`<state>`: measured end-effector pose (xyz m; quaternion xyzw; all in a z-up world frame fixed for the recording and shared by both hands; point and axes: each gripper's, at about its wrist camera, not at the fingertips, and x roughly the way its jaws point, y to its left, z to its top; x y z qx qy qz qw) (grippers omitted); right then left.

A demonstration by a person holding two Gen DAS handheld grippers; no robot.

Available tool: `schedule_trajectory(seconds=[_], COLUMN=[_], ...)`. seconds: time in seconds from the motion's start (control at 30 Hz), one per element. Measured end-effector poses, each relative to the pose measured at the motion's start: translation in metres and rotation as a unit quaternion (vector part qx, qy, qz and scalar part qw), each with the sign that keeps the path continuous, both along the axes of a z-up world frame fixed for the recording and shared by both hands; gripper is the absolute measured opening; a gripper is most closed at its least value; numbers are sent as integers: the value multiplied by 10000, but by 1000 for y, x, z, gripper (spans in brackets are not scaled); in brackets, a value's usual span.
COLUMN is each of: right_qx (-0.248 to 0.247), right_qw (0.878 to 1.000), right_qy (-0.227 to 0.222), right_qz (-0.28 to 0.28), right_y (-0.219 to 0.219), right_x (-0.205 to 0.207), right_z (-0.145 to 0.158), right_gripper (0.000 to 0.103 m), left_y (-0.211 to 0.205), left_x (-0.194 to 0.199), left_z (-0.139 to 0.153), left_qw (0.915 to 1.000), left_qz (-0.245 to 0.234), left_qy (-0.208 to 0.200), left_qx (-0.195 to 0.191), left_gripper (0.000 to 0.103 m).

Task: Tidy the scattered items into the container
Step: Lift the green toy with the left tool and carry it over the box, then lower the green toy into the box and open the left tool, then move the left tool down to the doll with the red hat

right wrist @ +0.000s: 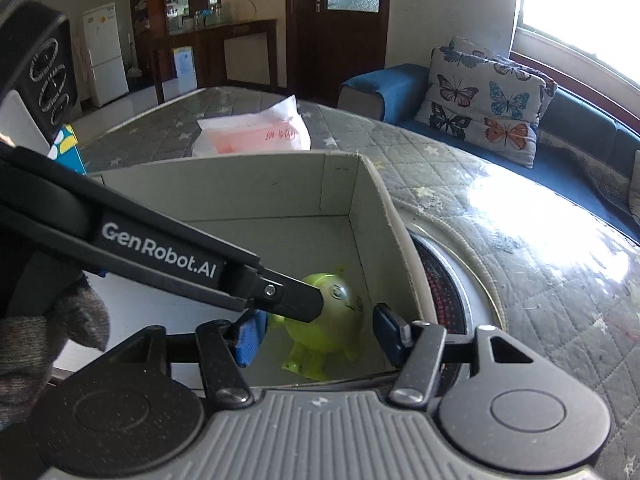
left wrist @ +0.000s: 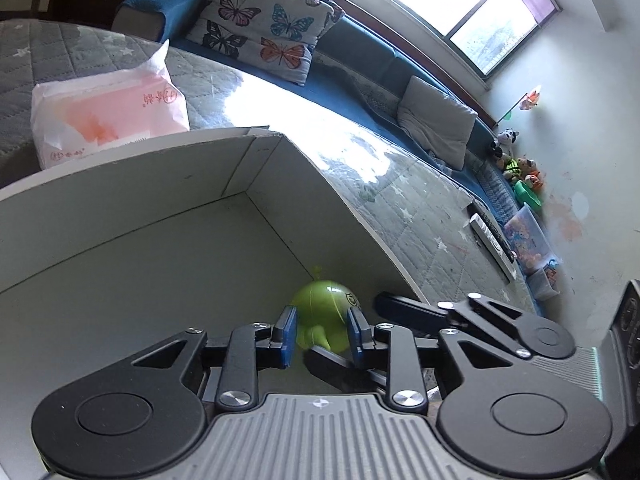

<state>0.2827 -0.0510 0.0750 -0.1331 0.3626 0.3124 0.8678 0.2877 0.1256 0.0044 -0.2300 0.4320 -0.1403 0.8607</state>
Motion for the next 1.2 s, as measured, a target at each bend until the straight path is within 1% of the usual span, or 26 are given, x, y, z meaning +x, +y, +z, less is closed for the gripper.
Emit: schedule_trajectory(seconds=[0.03,0.1,0.27,0.37,0.47,0.53,0.63,0.87,0.93,0.97,1.07,1.2], right_qx=[22,32,238,288,304,335,377,367,370,378,433,403], right_qw=[10000,9999,9994,9988,9981,9974,9969,9958,9955,9954,9953,9958], right_qy=[-29,-109,-218,-358,-503,-599,-662,-810,-828,-837,-807,-731], right_qz=[-17,-56,-151,-196,-208,-197,-199,-237,-265,-286,-323,-378], right_y=[-2,-6,-21,-27,-34,-39,-48,-70,-76,-79,-89,-98], right_x=[-2,-7,-23,-36,-49,-60,-76,-118,-131,-136,-151,-166], right_z=[2,6,15,22,29,34,38,40,38,37,34,25], right_gripper=[66,72,77,83,84,88,88,89,92,97,98,98], left_y=[-1,-1,-4,-6,-9,-13,-20,-43,-51,-54,-65,-77], left_x=[-1,-4,-13,-20,-29,-38,-52,-88,-101,-107,-126,-143], left_z=[1,3,8,14,21,27,36,51,52,52,49,40], left_qw=[10000,10000,9999,9997,9993,9988,9980,9958,9952,9949,9943,9946], left_qz=[14,41,104,143,140,146,142,25,-49,-91,-185,-288], left_qy=[-15,-37,-126,-216,-327,-435,-589,-885,-945,-974,-1021,-960], left_qx=[13,10,-1,40,102,150,187,242,247,251,263,255], left_gripper=[30,30,30,30,30,30,30,30,30,30,31,31])
